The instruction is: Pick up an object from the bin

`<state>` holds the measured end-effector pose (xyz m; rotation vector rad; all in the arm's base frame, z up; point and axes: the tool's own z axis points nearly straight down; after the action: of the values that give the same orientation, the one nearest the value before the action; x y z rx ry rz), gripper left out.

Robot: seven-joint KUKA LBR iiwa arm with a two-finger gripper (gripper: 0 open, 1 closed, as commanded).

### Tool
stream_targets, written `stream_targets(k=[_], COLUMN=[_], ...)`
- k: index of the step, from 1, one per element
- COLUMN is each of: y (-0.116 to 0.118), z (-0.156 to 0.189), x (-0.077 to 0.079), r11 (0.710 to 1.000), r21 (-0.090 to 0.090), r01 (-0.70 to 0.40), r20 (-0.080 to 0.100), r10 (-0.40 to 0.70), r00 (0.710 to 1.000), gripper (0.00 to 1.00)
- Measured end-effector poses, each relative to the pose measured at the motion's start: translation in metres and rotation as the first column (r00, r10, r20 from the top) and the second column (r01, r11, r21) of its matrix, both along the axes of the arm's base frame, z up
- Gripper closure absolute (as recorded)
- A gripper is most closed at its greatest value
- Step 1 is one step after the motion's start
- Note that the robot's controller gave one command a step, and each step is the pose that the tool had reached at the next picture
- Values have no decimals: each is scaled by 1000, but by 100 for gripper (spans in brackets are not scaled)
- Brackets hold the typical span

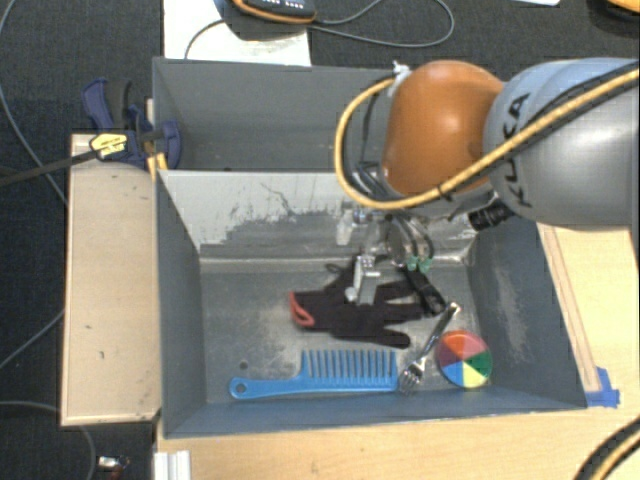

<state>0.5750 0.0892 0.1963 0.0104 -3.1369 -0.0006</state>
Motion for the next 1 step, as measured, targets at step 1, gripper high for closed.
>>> stream_targets(k=[1], y=[0], z=[4], x=[2], r11=[1000], r21=[1], r01=[3], r20=[7], r10=[-3], r00=[1000], gripper=[0])
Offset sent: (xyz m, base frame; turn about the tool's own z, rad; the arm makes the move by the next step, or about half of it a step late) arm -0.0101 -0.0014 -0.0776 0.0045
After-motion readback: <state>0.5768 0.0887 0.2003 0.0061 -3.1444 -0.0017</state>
